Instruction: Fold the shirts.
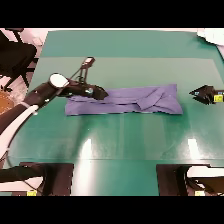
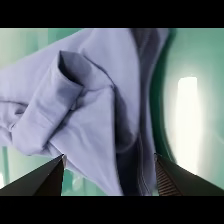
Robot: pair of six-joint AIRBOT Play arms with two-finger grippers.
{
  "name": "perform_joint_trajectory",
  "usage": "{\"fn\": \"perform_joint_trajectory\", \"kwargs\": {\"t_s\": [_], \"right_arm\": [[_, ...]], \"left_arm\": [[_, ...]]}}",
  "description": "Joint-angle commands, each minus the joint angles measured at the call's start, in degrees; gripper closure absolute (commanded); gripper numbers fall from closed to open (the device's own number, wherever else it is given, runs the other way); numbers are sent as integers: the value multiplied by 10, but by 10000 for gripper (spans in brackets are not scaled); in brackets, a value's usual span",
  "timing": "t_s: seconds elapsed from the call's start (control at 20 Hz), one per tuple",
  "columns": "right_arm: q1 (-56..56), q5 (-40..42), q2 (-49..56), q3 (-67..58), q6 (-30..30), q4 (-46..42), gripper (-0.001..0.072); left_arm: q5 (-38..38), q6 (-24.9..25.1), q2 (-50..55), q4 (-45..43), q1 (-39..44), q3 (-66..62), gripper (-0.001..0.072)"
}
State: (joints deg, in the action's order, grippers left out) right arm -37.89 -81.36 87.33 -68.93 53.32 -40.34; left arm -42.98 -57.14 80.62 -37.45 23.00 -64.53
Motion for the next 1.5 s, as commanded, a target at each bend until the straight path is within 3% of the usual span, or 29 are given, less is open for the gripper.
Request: {"fn": "perform_joint_trajectory", "kwargs": {"t_s": [0.0,0.2,0.25,0.5,1.0,1.45], "right_arm": [[30,-33,55,-66,20,-9,83],[55,-32,84,-106,23,-36,78],[55,-32,91,-113,23,-40,19],[50,-62,144,-146,20,-45,1],[61,-59,230,-146,5,-8,1],[132,-52,240,-146,-6,13,1]], "left_arm": [[-1,-121,85,1,41,-47,685],[-31,-219,142,-52,49,-52,686],[-35,-226,147,-71,53,-52,685],[10,-255,149,-90,62,-52,686],[10,-254,149,-89,62,-52,685],[10,-254,149,-89,62,-52,685]]}}
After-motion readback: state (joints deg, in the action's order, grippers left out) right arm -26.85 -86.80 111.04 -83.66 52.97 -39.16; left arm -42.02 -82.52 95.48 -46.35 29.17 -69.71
